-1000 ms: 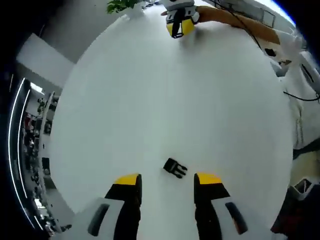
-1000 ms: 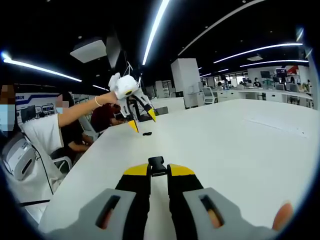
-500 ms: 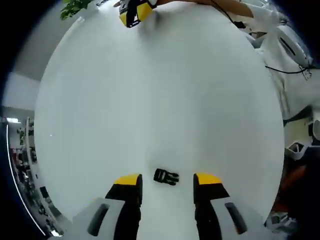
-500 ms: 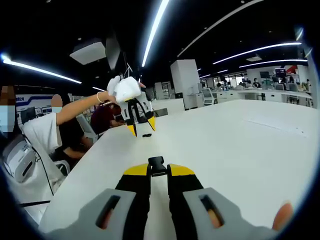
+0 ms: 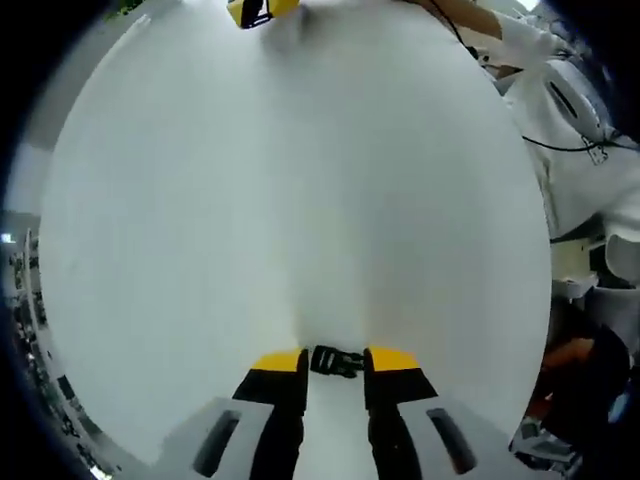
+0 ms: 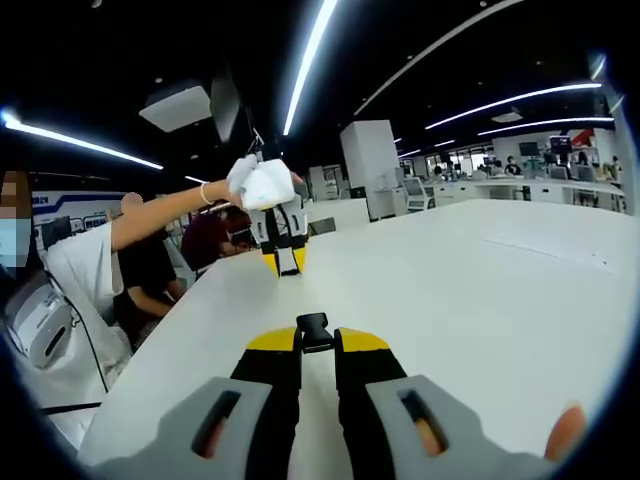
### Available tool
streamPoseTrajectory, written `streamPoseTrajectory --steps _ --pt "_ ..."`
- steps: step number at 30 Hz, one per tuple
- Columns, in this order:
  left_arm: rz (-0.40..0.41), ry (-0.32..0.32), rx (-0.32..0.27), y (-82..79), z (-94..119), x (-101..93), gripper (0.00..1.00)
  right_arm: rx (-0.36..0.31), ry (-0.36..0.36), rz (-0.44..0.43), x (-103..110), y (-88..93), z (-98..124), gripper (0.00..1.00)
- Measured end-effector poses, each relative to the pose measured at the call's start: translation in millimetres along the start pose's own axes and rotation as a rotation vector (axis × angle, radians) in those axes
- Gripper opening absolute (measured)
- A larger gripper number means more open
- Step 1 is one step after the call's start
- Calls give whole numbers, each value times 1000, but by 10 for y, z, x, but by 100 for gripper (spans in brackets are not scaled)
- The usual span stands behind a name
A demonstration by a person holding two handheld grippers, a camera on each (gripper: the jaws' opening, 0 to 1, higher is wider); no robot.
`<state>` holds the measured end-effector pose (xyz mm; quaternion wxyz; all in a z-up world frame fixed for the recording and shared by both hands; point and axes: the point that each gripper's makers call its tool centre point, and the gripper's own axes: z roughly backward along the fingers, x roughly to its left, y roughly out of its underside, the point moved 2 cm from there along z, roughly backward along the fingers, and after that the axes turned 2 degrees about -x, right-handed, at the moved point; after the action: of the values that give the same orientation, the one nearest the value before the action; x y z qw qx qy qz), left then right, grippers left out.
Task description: Snap the two parts of the plastic buckle together until the buckle closes and remains connected.
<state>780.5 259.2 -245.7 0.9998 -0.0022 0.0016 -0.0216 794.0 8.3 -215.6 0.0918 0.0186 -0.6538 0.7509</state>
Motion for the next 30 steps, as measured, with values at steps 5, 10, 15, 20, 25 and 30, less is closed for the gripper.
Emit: streamPoseTrajectory --steps 5,10,15,20,25,30 --pt "114 10 -22 3 -1 -6 15 1 3 -3 0 5 -6 12" --pt "134 12 -11 23 11 -24 13 3 1 -3 1 4 -10 12" --pt "130 -2 -26 26 83 -40 23 4 1 -3 -2 3 -10 12" --pt "67 -4 27 79 76 -83 24 3 0 -4 -3 0 -9 12" --pt "16 6 46 98 45 -59 23 -1 0 -3 -10 -9 -2 12" --pt "-55 10 89 140 4 -55 21 -1 -1 -3 -16 -10 3 12"
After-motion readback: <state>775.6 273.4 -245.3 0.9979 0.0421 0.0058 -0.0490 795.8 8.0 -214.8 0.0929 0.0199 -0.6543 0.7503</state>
